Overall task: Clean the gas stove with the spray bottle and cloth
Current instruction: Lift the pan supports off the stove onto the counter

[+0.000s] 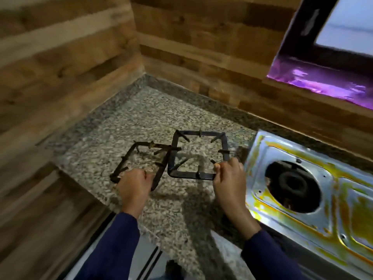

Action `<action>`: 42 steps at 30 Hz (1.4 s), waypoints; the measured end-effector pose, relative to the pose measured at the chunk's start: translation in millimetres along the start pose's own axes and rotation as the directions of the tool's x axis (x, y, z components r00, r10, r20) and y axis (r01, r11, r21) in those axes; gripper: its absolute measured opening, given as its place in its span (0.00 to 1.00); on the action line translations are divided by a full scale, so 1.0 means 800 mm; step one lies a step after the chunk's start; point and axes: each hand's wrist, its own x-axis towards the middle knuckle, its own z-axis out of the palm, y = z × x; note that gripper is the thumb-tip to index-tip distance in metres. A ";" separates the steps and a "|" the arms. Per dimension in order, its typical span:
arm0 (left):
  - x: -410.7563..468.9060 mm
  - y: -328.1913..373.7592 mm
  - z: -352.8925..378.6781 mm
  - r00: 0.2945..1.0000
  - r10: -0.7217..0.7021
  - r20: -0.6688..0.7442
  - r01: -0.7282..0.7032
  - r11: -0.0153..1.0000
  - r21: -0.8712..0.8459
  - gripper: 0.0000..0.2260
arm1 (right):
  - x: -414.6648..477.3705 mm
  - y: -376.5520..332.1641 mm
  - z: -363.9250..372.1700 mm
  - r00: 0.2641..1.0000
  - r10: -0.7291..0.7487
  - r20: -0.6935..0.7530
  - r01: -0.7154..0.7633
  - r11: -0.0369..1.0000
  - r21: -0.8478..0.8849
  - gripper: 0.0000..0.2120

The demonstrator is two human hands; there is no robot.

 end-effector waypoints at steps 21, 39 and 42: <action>0.078 -0.059 0.073 0.990 0.033 0.136 -0.015 0.991 -0.133 0.19 | -0.043 -0.011 0.137 0.957 0.247 0.151 -0.226 0.963 -0.146 0.06; 0.004 0.127 -0.042 0.776 0.629 -0.042 -0.624 0.757 -0.194 0.13 | -0.015 -0.026 -0.057 0.949 0.281 -0.144 -0.264 0.956 0.125 0.09; -0.063 0.208 -0.023 0.508 0.849 -0.145 -0.834 0.443 -0.329 0.14 | -0.043 0.036 -0.125 0.873 0.360 -0.330 -0.330 0.933 0.144 0.10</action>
